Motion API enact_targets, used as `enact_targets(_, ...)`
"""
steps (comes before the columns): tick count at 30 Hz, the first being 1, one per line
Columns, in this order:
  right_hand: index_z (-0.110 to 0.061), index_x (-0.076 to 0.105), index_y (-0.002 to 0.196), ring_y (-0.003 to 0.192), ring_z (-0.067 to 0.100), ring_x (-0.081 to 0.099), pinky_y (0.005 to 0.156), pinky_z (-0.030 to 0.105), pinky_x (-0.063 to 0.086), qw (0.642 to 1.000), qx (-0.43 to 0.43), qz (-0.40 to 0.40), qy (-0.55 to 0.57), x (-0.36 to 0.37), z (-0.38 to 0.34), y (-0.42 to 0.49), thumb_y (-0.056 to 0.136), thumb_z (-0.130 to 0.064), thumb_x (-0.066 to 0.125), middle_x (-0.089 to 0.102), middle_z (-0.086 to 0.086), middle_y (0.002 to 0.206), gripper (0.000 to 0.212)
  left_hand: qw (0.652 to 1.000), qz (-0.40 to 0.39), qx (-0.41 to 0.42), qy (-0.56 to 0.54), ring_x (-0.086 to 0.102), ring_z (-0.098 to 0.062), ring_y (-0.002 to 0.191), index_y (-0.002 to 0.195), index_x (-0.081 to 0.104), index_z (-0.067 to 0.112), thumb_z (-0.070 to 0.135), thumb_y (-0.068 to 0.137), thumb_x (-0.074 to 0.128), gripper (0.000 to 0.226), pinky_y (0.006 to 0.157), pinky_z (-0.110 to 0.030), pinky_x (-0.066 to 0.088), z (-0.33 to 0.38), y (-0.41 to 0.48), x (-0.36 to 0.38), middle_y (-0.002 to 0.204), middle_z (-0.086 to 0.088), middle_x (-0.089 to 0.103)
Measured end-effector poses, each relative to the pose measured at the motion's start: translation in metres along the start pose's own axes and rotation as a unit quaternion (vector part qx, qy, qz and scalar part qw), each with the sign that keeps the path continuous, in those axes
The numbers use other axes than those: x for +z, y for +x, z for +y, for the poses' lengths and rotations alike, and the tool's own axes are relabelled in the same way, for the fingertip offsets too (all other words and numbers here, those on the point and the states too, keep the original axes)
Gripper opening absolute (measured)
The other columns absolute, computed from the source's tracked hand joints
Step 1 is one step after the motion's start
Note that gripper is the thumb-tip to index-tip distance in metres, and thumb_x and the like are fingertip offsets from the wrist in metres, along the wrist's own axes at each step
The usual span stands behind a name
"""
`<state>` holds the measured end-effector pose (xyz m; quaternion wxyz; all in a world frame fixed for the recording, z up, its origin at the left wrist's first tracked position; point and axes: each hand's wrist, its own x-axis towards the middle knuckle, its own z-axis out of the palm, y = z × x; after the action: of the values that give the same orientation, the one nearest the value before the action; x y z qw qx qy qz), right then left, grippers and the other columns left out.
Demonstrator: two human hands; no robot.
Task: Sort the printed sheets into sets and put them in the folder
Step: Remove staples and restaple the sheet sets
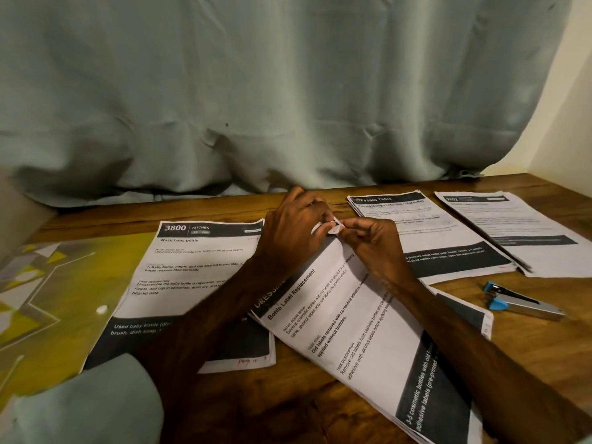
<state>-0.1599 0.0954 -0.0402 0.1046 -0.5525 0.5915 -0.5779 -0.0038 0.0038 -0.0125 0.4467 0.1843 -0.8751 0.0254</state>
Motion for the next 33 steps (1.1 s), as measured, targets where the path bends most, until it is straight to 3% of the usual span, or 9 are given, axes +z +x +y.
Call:
enact_targets(6,-0.015,0.075,0.11,0.083,0.001,0.073,0.078,0.015,0.055,1.0,0.002,0.007,0.004,-0.001,0.004,0.001,0.092,-0.003,0.071,0.077,-0.009,0.092,0.022,0.997,0.016,0.067,0.042,0.056,-0.02,0.1,0.087,0.071,0.018,0.032,0.089,0.068,0.014,0.056,-0.037,0.051,0.001,0.0,-0.002,0.103,0.003,0.066)
enact_targets(10,-0.005,0.077,0.108,0.083,0.004,0.073,0.08,0.018,0.057,1.0,-0.006,0.011,-0.007,0.0,0.003,0.002,0.091,-0.004,0.072,0.078,0.001,0.095,0.018,0.994,0.021,0.086,0.061,0.057,-0.022,0.101,0.094,0.073,0.015,0.023,0.088,0.075,0.01,0.054,-0.033,0.051,0.0,0.0,-0.004,0.107,-0.001,0.067)
enact_targets(15,-0.008,0.078,0.107,0.085,0.002,0.073,0.081,0.017,0.055,1.0,-0.02,0.011,-0.002,-0.001,0.002,0.0,0.092,-0.006,0.072,0.078,-0.002,0.096,0.016,0.995,0.015,0.083,0.06,0.055,-0.02,0.101,0.097,0.074,0.016,0.015,0.085,0.08,0.014,0.054,-0.033,0.051,-0.002,-0.001,-0.001,0.109,0.001,0.067)
enact_targets(21,-0.005,0.077,0.109,0.085,0.004,0.074,0.08,0.018,0.056,0.999,-0.029,0.014,-0.012,-0.002,0.007,0.002,0.092,-0.008,0.073,0.079,0.001,0.097,0.018,0.995,0.043,0.074,0.056,0.054,-0.018,0.098,0.092,0.074,0.018,0.024,0.091,0.073,0.005,0.055,-0.034,0.048,0.003,-0.003,-0.001,0.107,0.006,0.067)
enact_targets(33,-0.014,0.076,0.111,0.082,-0.002,0.072,0.079,0.018,0.057,1.0,-0.019,0.013,-0.015,-0.001,0.006,0.002,0.092,-0.008,0.072,0.077,-0.008,0.094,0.021,0.991,0.068,0.086,0.079,0.063,-0.022,0.089,0.093,0.072,0.017,0.028,0.097,0.065,0.014,0.058,-0.038,0.052,-0.001,-0.01,0.006,0.093,0.0,0.072)
